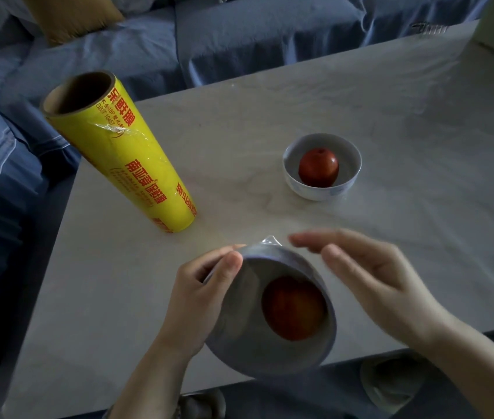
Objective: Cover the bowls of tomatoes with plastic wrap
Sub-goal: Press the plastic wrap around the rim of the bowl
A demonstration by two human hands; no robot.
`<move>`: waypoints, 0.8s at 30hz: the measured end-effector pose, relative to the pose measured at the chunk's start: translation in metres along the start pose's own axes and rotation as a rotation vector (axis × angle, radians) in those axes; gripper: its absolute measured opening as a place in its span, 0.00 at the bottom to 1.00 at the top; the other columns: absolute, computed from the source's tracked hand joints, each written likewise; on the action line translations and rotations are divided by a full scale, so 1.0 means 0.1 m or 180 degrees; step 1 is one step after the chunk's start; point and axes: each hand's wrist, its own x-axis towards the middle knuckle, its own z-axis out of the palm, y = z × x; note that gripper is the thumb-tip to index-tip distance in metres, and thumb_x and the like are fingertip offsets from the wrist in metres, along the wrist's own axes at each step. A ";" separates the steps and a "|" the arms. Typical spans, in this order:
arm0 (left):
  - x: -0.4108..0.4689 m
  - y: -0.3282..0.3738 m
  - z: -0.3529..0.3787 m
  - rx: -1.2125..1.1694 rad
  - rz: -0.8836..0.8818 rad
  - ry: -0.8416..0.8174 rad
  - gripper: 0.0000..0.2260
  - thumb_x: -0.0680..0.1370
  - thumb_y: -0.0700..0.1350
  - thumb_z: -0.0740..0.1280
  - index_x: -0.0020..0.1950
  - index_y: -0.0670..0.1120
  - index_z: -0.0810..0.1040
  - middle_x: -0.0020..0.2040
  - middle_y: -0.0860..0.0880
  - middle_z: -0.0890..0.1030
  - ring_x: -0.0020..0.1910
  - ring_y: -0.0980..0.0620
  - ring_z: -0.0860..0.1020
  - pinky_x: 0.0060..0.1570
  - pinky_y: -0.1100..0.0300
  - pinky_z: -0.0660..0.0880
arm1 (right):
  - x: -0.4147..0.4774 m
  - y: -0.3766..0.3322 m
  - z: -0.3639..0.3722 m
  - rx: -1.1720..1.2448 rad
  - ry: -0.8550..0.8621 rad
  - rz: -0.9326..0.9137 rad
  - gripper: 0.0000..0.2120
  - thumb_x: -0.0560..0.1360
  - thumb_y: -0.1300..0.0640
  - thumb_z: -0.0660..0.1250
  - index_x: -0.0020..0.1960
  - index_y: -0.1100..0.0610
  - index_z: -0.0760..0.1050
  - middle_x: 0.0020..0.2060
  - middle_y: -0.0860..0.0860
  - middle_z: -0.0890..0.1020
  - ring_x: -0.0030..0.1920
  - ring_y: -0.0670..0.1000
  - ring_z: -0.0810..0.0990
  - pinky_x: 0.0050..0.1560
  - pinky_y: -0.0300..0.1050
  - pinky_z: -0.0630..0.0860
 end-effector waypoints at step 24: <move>0.02 -0.07 -0.07 -0.0071 0.0078 0.0330 0.33 0.65 0.65 0.62 0.38 0.32 0.73 0.35 0.43 0.73 0.36 0.49 0.70 0.38 0.54 0.65 | -0.02 0.23 0.14 0.0129 -0.0820 0.0635 0.35 0.64 0.28 0.62 0.65 0.45 0.70 0.58 0.39 0.79 0.59 0.40 0.76 0.57 0.37 0.74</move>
